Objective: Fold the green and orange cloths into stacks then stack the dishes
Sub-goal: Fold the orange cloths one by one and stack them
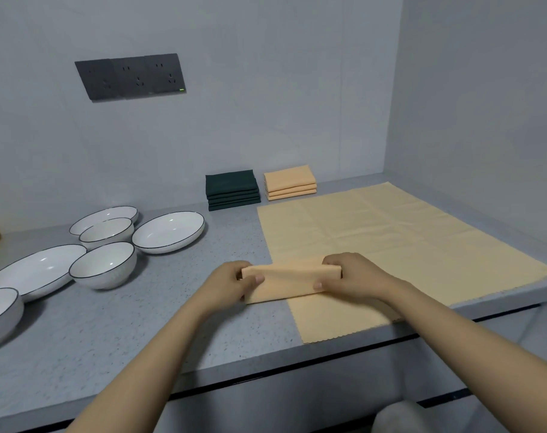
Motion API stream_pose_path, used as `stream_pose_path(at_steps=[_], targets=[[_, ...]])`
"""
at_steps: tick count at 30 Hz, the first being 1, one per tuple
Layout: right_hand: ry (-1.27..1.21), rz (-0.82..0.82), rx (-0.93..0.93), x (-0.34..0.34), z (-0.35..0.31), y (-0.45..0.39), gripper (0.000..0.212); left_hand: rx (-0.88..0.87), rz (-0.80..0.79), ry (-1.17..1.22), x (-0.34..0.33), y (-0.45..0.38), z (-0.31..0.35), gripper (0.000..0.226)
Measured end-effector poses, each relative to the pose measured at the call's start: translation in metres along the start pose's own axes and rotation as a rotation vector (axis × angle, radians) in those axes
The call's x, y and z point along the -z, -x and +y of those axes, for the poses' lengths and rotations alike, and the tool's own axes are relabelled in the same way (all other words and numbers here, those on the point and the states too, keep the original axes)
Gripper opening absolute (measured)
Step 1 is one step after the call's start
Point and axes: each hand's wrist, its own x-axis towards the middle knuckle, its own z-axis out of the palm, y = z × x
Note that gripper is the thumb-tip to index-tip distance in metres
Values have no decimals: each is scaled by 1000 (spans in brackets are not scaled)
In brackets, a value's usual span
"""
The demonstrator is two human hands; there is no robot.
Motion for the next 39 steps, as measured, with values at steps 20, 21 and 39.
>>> stream_pose_path(at_steps=[20, 21, 39], targets=[[446, 337, -369, -50, -5, -62, 28, 217, 442, -602, -51, -35, -5, 23], [420, 349, -368, -52, -4, -62, 27, 214, 444, -626, -51, -37, -7, 24], [163, 380, -503, -49, 7, -63, 28, 248, 449, -183, -41, -39, -16, 5]])
